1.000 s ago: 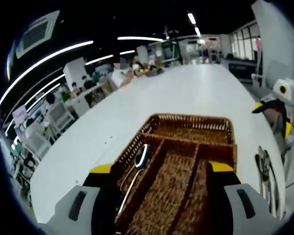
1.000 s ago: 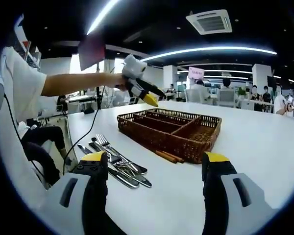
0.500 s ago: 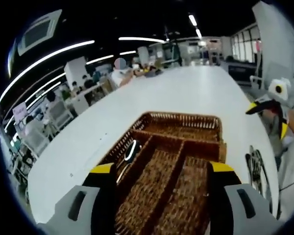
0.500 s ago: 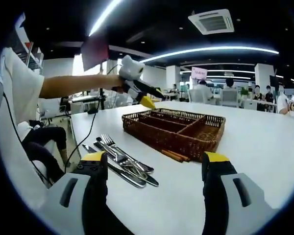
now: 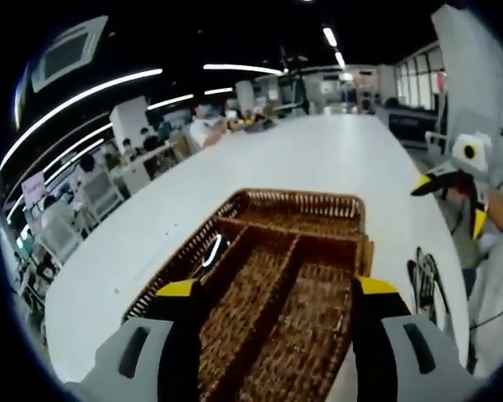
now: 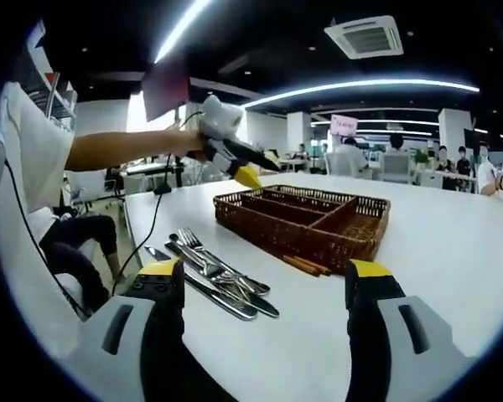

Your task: Arrange the knives, forks, and spoons in their matching storage slots by inserting each utensil handle-first until every utensil is classified and aligned in the correct compartment

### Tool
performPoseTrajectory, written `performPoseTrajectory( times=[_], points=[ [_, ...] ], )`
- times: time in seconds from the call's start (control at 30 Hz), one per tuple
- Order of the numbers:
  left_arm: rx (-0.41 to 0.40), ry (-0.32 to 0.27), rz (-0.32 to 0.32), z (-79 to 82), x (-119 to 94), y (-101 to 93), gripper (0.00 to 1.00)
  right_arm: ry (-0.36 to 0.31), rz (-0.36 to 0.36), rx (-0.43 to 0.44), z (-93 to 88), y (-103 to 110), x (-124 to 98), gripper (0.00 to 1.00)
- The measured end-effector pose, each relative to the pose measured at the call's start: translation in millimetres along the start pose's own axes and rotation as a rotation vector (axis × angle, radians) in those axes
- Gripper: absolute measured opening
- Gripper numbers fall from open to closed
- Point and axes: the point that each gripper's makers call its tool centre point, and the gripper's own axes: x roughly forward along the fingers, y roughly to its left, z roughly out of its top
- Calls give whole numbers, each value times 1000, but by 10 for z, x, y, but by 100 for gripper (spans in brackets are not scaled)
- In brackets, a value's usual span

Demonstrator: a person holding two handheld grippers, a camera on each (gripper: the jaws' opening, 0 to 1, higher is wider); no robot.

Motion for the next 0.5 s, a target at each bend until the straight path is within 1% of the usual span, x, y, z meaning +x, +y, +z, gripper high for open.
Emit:
performPoseTrajectory(
  times=[0.07, 0.2, 0.33, 0.5],
  points=[
    [-13, -11, -2, 0, -8, 1, 73, -1, 2, 1, -4, 7, -1, 81],
    [-14, -6, -2, -56, -13, -27, 73, 4, 0, 8, -36, 15, -1, 81],
    [-21, -2, -12, -115, -11, -94, 73, 12, 0, 7, -63, 30, -1, 81],
    [-37, -14, -19, -120, -13, -141, 73, 21, 0, 6, -88, 35, -6, 81]
  ],
)
